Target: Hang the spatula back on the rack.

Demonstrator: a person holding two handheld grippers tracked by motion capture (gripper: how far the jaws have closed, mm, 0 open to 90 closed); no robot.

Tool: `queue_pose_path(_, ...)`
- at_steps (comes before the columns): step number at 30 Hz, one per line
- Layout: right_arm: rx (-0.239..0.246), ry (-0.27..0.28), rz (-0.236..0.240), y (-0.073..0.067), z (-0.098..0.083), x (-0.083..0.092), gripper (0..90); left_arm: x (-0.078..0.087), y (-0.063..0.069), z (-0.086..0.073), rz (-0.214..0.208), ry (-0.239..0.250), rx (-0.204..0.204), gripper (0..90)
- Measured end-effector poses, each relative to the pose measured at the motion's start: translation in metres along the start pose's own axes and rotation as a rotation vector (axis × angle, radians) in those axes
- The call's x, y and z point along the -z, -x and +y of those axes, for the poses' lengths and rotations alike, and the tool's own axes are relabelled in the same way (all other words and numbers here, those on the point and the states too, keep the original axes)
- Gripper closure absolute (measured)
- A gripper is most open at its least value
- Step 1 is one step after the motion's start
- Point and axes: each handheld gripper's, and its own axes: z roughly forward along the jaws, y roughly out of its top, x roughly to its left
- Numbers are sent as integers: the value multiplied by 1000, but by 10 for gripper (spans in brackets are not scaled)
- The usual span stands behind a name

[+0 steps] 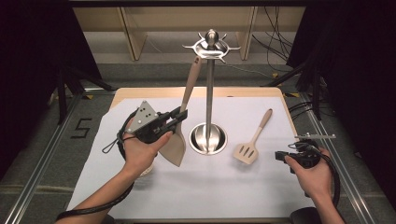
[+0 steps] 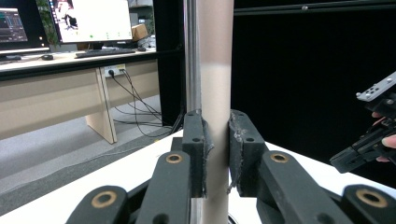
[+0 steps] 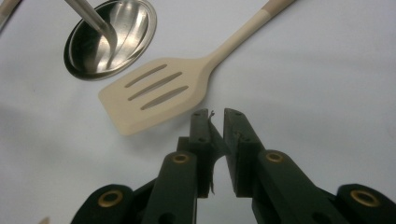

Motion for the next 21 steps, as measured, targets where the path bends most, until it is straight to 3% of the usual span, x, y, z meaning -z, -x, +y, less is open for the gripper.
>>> queue_pose_path(1, 1, -11, -17, -1, 0, 2, 825, -1, 0, 0, -2, -1, 3, 781)
queue_pose_path(7, 1, -13, -12, -1, 0, 2, 822, -9, 1, -1, -13, -19, 15, 778)
queue_pose_path(8, 23, 4, -17, 1, -1, -1, 820, -12, 0, -1, -14, -21, 17, 777)
queue_pose_path(9, -6, 38, -21, -1, -2, -4, 819, -13, 0, -2, -15, -25, 16, 776)
queue_pose_path(10, -6, 38, -21, -1, -2, -4, 819, -13, 0, -2, -15, -25, 16, 775)
queue_pose_path(11, -12, 15, 11, 0, -2, -2, 818, -15, 0, -2, -19, -26, 17, 775)
queue_pose_path(14, 3, -15, -18, -1, -1, 0, 815, -17, 0, -2, -20, -31, 16, 770)
queue_pose_path(20, 9, 9, 17, 0, -2, -4, 814, -15, 1, -3, -15, -37, 3, 754)
queue_pose_path(21, 42, 2, 27, 3, -2, -3, 813, -14, 0, -4, -17, -37, 0, 752)
